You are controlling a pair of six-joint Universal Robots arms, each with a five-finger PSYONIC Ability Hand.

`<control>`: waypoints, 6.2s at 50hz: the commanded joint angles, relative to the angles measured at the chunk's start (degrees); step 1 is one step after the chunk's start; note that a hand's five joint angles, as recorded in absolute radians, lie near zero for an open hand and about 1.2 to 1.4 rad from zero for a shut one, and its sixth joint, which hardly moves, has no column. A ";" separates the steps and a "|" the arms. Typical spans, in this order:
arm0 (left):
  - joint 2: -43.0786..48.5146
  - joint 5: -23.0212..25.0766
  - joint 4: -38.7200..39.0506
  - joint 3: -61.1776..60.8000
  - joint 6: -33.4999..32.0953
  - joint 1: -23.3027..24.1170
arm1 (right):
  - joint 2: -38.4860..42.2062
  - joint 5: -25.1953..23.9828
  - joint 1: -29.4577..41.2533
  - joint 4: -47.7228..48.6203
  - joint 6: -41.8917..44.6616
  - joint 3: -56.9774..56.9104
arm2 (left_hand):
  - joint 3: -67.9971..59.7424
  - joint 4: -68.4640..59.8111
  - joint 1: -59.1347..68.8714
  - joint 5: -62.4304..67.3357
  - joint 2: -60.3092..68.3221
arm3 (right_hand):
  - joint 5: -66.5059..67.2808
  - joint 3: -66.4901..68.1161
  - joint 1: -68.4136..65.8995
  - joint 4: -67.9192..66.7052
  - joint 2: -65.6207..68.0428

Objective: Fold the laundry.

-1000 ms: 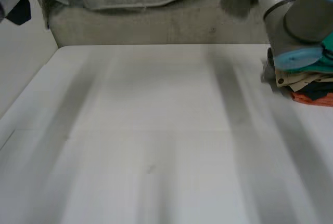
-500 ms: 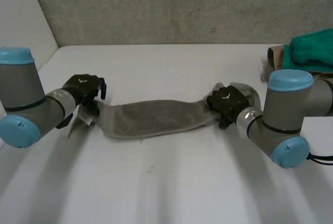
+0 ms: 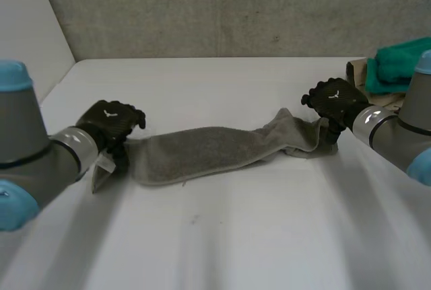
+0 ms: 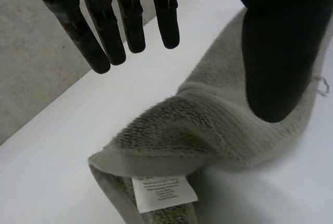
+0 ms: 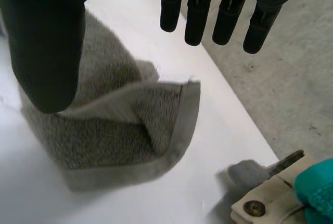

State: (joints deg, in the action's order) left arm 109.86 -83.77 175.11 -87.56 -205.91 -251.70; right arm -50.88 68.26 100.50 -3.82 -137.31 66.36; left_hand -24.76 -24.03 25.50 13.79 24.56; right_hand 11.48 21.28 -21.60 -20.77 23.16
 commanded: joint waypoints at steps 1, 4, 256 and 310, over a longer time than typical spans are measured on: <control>5.36 -6.84 4.45 0.46 -5.63 2.44 | 7.36 -1.99 -1.36 -0.84 5.55 -5.71 | -5.97 -6.70 5.23 6.94 6.16 | 8.02 8.22 -7.90 -8.73 6.34; 7.82 -7.46 4.89 1.43 -8.09 2.26 | 9.39 -2.78 -1.36 1.00 8.89 -6.94 | -6.47 -7.21 5.73 7.45 6.67 | 11.22 11.42 -11.10 -11.93 9.54; 6.16 1.16 14.99 -10.17 -9.15 -6.97 | -6.25 8.65 -1.80 7.51 -12.63 17.22 | 7.30 6.57 -8.04 -6.33 -7.11 | 58.52 58.72 -58.40 -59.23 56.84; 14.86 -14.23 20.54 -2.96 -20.14 -5.56 | -7.66 7.94 -2.68 3.65 -12.63 16.35 | -55.24 -55.97 54.50 56.21 55.44 | 58.52 58.72 -58.40 -59.23 56.84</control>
State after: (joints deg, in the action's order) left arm 125.98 -102.08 196.69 -88.08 -224.74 -255.40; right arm -58.33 76.61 97.74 1.41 -149.95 83.09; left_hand -59.40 -59.69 61.56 47.68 59.63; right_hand 57.87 68.03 -64.92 -68.57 67.26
